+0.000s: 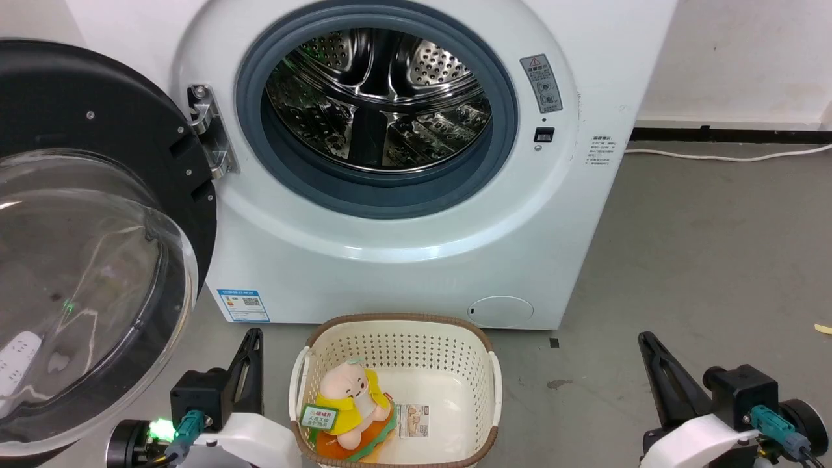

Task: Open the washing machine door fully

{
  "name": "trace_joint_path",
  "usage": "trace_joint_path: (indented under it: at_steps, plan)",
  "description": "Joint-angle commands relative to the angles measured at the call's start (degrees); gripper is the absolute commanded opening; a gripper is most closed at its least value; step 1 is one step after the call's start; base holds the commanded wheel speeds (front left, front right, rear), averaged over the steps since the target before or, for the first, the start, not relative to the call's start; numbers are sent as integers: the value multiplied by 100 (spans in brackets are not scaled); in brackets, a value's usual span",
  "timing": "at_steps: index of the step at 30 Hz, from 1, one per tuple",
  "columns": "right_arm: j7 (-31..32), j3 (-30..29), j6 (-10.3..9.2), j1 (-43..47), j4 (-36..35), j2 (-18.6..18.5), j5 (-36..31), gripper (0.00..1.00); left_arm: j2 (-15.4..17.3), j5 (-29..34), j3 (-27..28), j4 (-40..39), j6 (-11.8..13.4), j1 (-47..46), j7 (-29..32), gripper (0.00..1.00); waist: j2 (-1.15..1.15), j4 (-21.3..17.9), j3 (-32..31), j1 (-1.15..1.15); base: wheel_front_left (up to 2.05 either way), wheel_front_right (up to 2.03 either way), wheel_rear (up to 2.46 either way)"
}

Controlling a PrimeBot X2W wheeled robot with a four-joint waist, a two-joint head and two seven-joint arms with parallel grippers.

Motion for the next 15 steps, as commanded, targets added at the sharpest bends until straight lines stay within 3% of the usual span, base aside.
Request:
trace_joint_path:
  at_steps: [1, 15]
  plan:
    - [34, 23, 4, -116, -44, 26, -55, 0, -10, 61, 31, -40, -39, -50, 32, 0, 0, -5, -1, 0, 0, 0, 0]
    - [160, 52, 5, -167, -64, 28, -146, 0, -39, 163, 124, -93, -75, -55, 158, 0, 0, -35, -5, 0, 0, 0, 0]
